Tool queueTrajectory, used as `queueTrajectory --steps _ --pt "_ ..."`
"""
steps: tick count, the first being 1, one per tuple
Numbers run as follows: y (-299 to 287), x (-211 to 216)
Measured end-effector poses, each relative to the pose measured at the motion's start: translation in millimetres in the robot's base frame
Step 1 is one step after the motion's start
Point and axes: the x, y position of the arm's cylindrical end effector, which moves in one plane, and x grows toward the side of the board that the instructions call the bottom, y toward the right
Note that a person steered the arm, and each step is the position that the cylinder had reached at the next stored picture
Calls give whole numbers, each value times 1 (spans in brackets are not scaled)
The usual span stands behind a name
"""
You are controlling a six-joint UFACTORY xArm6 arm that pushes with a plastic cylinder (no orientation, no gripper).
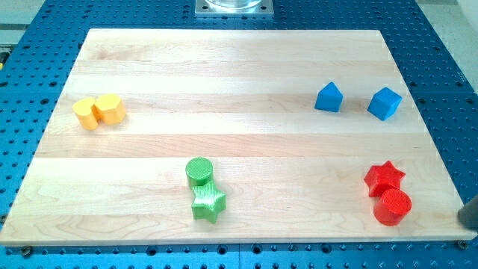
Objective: Push the red blocks upwards
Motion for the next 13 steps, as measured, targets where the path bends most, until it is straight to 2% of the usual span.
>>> queueTrajectory --steps 2,6,8,10,12,13 --pt "-59 1" --pt "-121 2" --pt "-121 -27" --pt "-73 -37" --pt "-108 -81" --pt "-53 -77"
